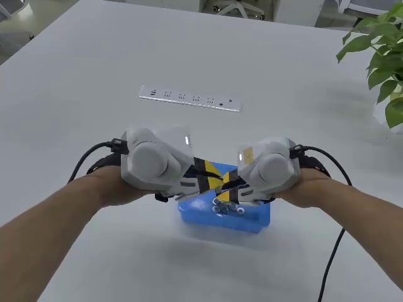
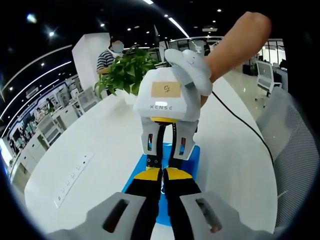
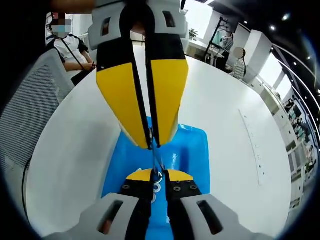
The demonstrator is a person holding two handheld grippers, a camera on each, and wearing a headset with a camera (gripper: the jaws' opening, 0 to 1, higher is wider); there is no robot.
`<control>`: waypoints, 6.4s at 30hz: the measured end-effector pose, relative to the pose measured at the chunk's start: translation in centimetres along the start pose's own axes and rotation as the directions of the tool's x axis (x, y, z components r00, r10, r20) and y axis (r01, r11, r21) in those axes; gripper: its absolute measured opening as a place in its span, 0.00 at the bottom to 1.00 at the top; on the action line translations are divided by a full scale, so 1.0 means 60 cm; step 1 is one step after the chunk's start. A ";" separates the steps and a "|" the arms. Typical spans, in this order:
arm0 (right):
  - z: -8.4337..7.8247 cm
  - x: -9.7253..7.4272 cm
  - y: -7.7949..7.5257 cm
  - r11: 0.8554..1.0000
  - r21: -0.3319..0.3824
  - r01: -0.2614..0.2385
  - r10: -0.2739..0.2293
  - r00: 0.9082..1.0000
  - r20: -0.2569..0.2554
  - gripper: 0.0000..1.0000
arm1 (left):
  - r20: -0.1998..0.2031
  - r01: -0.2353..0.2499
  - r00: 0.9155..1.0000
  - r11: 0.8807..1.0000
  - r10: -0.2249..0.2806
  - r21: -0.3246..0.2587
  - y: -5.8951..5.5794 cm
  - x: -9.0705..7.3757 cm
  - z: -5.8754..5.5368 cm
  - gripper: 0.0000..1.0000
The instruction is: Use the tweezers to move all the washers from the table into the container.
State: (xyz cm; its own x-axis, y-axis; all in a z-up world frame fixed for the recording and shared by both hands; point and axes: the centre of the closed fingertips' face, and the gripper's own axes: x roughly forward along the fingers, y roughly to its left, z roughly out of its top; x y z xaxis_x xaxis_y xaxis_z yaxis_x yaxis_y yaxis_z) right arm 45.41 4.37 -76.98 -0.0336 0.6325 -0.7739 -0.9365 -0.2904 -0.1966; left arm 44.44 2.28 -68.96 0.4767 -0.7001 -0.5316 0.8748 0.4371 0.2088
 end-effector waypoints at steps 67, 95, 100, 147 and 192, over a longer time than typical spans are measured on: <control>-0.003 -0.183 0.057 0.908 0.348 0.234 -0.282 0.955 0.095 0.46 | 0.079 0.011 0.997 0.996 -0.003 -0.089 -0.036 -0.063 0.106 0.04; 0.028 -0.198 0.143 0.921 0.336 0.197 -0.275 0.940 0.202 0.32 | 0.135 0.165 0.978 0.986 -0.161 -0.024 -0.136 -0.060 0.147 0.04; 0.045 -0.182 0.163 0.950 0.271 0.156 -0.219 0.951 0.219 0.23 | 0.154 0.186 0.971 0.982 -0.181 -0.022 -0.150 -0.065 0.150 0.04; 0.014 -0.101 0.201 0.995 0.089 0.035 -0.041 0.997 0.067 0.08 | -0.182 0.256 0.952 0.966 -0.244 0.041 -0.184 -0.046 -0.048 0.04; -0.032 -0.006 0.211 0.979 0.201 -0.019 0.019 1.000 0.001 0.10 | -0.350 0.305 0.884 0.950 -0.309 -0.066 -0.192 0.002 -0.168 0.04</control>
State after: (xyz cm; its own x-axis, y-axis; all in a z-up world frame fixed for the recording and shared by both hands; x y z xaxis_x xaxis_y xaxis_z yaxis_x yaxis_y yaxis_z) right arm 34.24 -0.89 -80.35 -0.0516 0.6279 -0.7766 -0.9867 -0.1520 -0.0573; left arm 33.56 2.82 -79.69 0.1215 -0.5566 -0.8219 0.9709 0.2387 -0.0181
